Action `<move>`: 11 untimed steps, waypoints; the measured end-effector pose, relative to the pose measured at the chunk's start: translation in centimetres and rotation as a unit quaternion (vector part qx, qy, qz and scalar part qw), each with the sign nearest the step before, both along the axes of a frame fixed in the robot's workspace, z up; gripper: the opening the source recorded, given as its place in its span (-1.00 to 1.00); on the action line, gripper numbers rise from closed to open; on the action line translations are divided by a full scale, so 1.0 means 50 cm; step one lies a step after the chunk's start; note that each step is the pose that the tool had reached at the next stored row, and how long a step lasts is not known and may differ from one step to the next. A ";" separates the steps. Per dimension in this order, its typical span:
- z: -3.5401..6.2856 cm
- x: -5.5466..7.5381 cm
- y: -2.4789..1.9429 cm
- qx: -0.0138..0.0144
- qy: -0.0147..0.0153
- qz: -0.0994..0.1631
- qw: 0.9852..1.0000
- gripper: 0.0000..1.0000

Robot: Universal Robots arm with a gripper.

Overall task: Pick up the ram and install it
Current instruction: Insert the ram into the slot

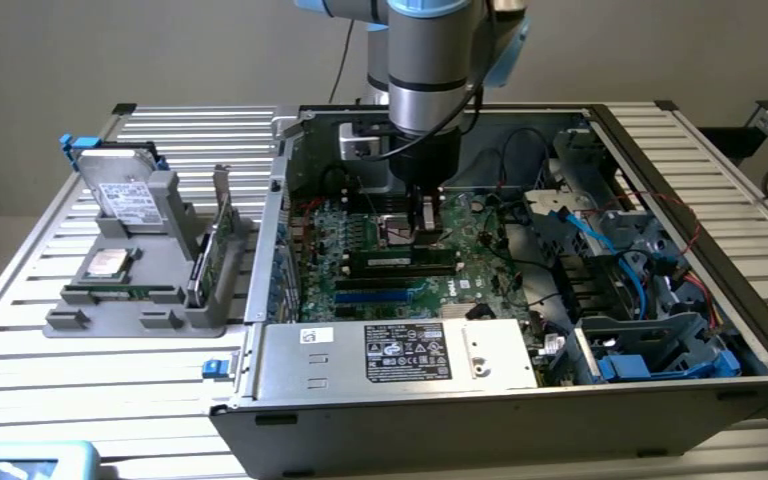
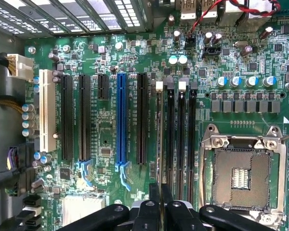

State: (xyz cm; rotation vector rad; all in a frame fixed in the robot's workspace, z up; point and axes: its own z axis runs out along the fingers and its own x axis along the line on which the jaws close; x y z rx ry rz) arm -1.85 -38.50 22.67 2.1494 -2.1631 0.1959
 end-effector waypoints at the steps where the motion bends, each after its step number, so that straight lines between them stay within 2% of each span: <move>1: 0.000 0.000 0.0001 0.000 0.000 0.000 1.000 -0.74; 11: -0.003 -0.002 0.0011 0.000 -0.003 0.000 1.000 -0.74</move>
